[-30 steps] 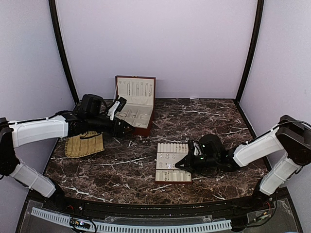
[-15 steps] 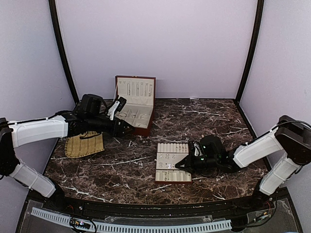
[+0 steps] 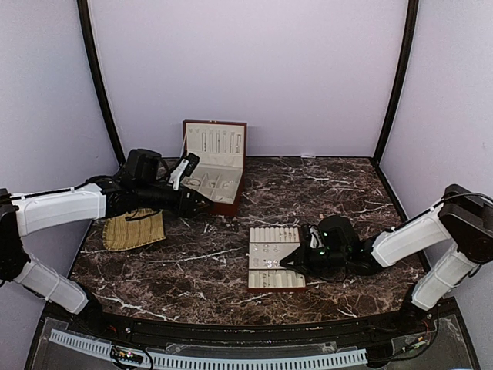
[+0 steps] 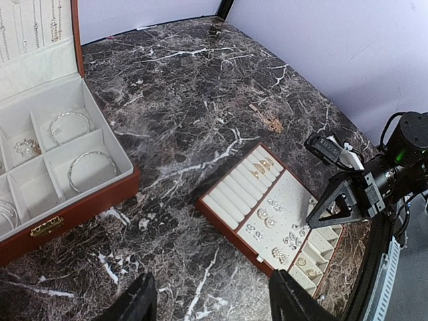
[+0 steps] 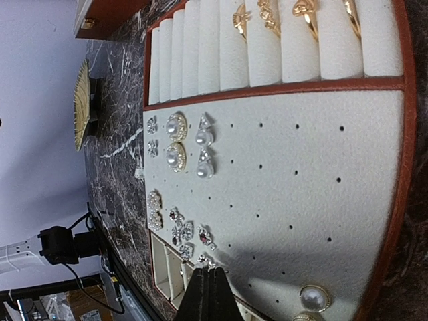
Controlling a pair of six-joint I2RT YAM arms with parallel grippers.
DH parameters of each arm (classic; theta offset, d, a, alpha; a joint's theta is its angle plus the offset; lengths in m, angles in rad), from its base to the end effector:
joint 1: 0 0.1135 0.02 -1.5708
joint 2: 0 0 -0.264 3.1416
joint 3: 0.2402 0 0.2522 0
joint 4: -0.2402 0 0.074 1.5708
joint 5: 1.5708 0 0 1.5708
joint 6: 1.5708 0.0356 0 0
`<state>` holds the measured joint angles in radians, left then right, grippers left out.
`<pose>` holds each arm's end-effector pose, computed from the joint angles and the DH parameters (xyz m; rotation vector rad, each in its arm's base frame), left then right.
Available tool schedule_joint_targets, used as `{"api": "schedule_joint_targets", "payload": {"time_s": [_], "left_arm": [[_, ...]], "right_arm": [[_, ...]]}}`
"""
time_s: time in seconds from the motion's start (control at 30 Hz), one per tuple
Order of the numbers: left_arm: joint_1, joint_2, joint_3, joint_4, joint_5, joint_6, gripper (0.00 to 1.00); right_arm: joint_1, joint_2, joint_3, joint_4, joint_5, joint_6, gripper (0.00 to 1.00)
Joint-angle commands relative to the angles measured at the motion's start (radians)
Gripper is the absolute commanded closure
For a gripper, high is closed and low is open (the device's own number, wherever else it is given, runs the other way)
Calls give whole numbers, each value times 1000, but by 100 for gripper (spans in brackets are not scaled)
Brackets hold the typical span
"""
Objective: Organize the mixed jewelry
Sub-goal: Insert the earring into the earring holder.
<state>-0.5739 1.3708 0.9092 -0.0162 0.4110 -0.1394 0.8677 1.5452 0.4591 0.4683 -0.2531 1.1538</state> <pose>0.2512 -0.1793 0.2678 0.7128 1.9936 -0.8563 0.1671 0.2109 0.1258 0.1968 2.5350 1.2810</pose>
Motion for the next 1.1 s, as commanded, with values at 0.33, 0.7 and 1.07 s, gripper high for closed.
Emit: {"api": "schedule_joint_targets", "payload": {"time_s": [0.33,0.7,1.07], "left_arm": [[3,-46,-16,13,12,5,40],[2,-53,-18,13,10,5,40],[2,-49,-23,37,5,6,40]], "right_arm": [[-8,-96,18,-196,107,-39,93],[-7,-138,62,-294,134,-114,84],[115,-223,207,-520,211,-404,61]]}}
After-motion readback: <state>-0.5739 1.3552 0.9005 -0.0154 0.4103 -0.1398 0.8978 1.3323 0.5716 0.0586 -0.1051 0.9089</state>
